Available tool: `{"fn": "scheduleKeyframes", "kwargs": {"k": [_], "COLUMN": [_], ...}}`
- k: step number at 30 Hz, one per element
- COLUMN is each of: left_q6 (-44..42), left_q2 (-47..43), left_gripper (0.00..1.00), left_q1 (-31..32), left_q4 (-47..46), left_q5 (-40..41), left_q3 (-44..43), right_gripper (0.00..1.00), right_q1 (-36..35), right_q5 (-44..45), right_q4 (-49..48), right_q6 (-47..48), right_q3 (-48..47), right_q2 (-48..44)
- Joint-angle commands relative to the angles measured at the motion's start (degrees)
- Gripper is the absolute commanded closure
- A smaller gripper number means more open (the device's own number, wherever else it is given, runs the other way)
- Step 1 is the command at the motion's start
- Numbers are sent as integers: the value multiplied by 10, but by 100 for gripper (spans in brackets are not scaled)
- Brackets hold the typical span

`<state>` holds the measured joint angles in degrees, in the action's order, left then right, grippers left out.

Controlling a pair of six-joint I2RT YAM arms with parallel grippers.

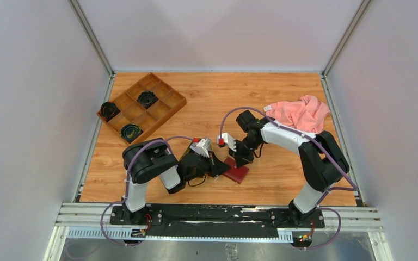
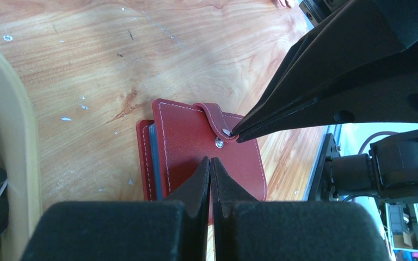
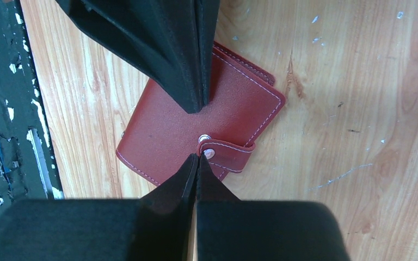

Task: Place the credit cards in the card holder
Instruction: Close the card holder at the center of the board.

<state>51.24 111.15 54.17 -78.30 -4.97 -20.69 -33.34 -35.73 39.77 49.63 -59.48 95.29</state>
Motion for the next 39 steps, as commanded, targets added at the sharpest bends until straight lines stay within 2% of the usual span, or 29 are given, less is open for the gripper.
{"fn": "scheduleKeyframes", "kwargs": {"k": [1,39], "left_q6": [-2,3], "left_q2": [14,27], "left_gripper": [100,100], "left_q1": [-6,-11], "left_q4": [-15,-24], "left_q5": [5,-3], "left_q3": [9,8], "right_gripper": [100,100], "right_q1": [0,-62], "right_q5": [-19,35], "right_q4": [7,-14], "right_q6": [14,2], "right_q3": [10,17], "right_q2": [-15,-4]}}
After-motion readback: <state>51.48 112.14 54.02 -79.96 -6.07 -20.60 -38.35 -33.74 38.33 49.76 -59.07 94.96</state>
